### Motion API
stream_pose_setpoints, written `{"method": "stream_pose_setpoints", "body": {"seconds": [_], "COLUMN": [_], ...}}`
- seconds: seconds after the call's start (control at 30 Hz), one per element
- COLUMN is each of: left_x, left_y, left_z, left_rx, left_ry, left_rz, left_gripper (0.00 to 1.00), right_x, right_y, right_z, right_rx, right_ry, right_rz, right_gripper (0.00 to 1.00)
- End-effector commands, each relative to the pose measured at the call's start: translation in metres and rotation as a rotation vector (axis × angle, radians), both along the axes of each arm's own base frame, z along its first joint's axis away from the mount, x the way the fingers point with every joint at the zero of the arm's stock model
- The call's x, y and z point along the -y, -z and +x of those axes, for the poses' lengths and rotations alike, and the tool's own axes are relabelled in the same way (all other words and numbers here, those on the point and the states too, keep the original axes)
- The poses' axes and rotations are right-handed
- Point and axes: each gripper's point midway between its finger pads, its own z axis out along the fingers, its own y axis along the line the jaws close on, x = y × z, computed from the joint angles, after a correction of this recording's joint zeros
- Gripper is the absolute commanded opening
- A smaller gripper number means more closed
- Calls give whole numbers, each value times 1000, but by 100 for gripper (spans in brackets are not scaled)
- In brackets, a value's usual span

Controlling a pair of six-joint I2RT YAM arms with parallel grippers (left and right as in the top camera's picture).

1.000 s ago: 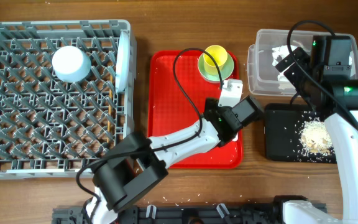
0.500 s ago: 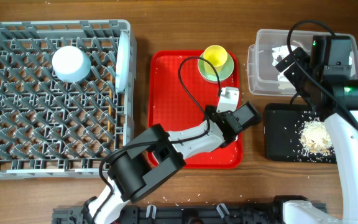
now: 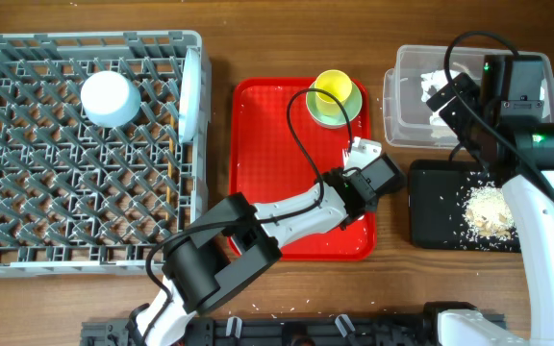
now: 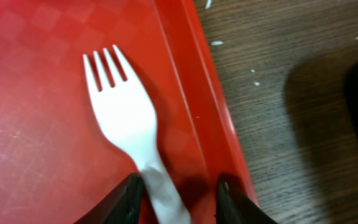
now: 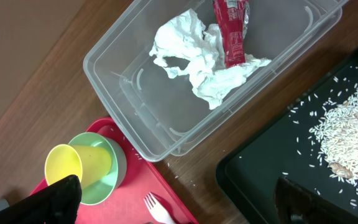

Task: Sort waste into correct bins and load items into the dishwasher rack
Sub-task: 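Reach the left gripper to the white fork on the red tray, then grasp the white fork with the left gripper and lift it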

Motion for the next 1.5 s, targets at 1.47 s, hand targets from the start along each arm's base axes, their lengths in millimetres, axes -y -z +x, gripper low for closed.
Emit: {"method": "stream_pose_setpoints", "body": {"seconds": [1.47], "left_x": [-13], "left_y": [30], "left_z": [31], "left_rx": [-2], "left_ry": [-179], "left_rz": [-67], "left_gripper": [19], "right_x": [1], "right_y": [-3], "right_z": [3], "right_rx": [10], "right_ry": [-4], "right_rz": [-8], "right_gripper": [100]}}
